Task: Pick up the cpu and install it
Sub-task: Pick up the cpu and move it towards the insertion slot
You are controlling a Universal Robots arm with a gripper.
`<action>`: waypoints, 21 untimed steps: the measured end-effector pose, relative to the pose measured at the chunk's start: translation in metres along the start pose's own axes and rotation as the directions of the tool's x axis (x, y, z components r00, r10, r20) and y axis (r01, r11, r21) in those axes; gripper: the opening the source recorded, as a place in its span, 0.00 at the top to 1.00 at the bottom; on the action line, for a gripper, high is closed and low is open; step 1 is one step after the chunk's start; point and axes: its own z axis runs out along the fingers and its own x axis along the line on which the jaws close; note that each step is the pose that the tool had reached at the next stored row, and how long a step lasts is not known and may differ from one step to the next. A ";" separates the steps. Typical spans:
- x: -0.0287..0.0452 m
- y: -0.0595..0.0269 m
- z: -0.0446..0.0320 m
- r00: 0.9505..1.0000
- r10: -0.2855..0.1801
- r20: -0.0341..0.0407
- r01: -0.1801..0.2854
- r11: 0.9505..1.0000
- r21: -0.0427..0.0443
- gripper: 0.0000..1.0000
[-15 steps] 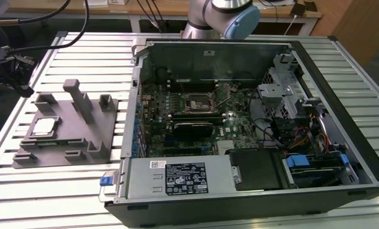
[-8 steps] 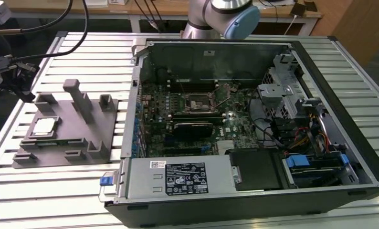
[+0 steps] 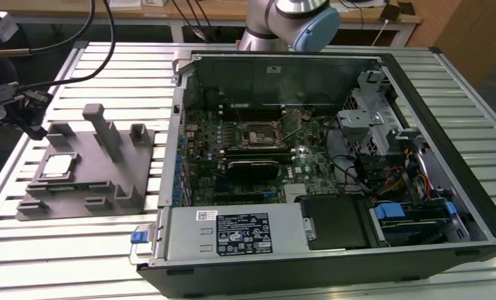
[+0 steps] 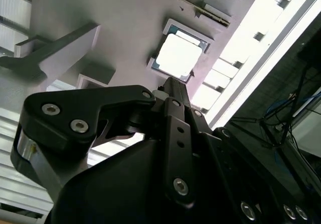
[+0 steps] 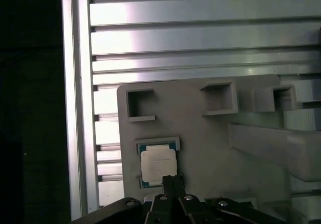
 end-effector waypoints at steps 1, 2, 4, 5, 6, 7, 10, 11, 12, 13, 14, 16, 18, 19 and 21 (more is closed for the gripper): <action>0.0003 -0.0003 0.0017 1.000 0.000 0.000 0.000 1.000 0.000 0.89; 0.0005 -0.0006 0.0035 1.000 0.000 0.000 0.000 1.000 0.000 0.89; 0.0007 -0.0012 0.0071 1.000 0.000 0.000 0.000 1.000 0.000 0.89; 0.0008 -0.0015 0.0090 1.000 0.000 0.000 0.000 1.000 0.000 0.89; 0.0008 -0.0017 0.0108 1.000 0.000 -0.001 0.000 1.000 0.000 0.89; 0.0009 -0.0019 0.0127 1.000 0.000 -0.001 0.000 1.000 0.000 0.89; 0.0011 -0.0024 0.0180 1.000 0.000 -0.003 0.000 1.000 0.000 0.89; 0.0014 -0.0026 0.0198 1.000 0.000 -0.003 0.000 1.000 0.000 0.89; 0.0017 -0.0029 0.0217 1.000 0.000 -0.003 0.000 1.000 0.000 0.89; 0.0020 -0.0031 0.0235 1.000 0.000 -0.004 0.000 1.000 0.000 0.89; 0.0023 -0.0034 0.0253 1.000 0.000 -0.004 0.000 1.000 0.000 0.89; 0.0027 -0.0041 0.0289 1.000 0.000 -0.004 0.000 1.000 0.000 0.89; 0.0030 -0.0050 0.0324 1.000 0.000 -0.005 0.000 1.000 0.000 0.89; 0.0033 -0.0054 0.0343 1.000 0.000 -0.005 0.000 1.000 0.000 0.89; 0.0038 -0.0061 0.0378 1.000 0.000 -0.005 0.000 1.000 0.000 0.89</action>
